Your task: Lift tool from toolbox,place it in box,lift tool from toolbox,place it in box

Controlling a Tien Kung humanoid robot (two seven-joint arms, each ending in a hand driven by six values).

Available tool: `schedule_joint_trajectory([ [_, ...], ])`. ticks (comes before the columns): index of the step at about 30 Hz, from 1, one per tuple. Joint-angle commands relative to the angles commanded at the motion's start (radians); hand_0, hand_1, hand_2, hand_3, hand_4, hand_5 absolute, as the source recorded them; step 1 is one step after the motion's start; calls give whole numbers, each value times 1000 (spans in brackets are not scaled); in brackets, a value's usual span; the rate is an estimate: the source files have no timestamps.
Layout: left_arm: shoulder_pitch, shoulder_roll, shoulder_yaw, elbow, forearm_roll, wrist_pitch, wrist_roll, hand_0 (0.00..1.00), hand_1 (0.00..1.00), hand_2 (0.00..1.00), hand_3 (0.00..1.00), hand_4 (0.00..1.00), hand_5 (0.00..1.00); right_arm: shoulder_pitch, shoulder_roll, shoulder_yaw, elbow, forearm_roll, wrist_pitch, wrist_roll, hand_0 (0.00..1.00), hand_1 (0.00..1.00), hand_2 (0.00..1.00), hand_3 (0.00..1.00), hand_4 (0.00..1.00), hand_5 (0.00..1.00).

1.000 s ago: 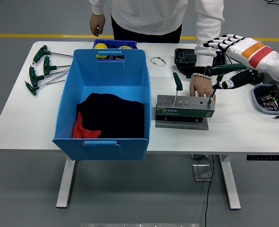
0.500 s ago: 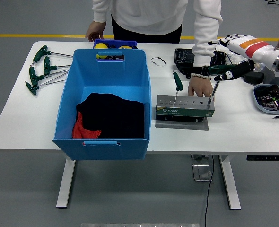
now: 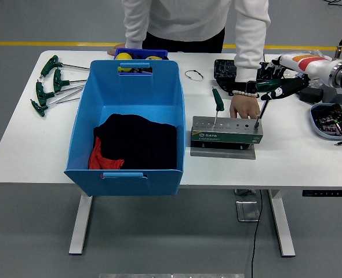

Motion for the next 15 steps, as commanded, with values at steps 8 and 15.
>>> schedule_joint_trajectory([
  [8, -3, 0, 6, -1, -7, 1, -3, 538, 530, 552, 695, 722, 675, 7, 10, -6, -32, -7, 19, -22, 617, 442, 442, 622, 998, 731],
  [15, -7, 0, 12, 0, -16, 1, -7, 539, 530, 549, 694, 723, 675, 4, 12, -15, -39, 85, 13, -67, 550, 395, 403, 536, 998, 837],
])
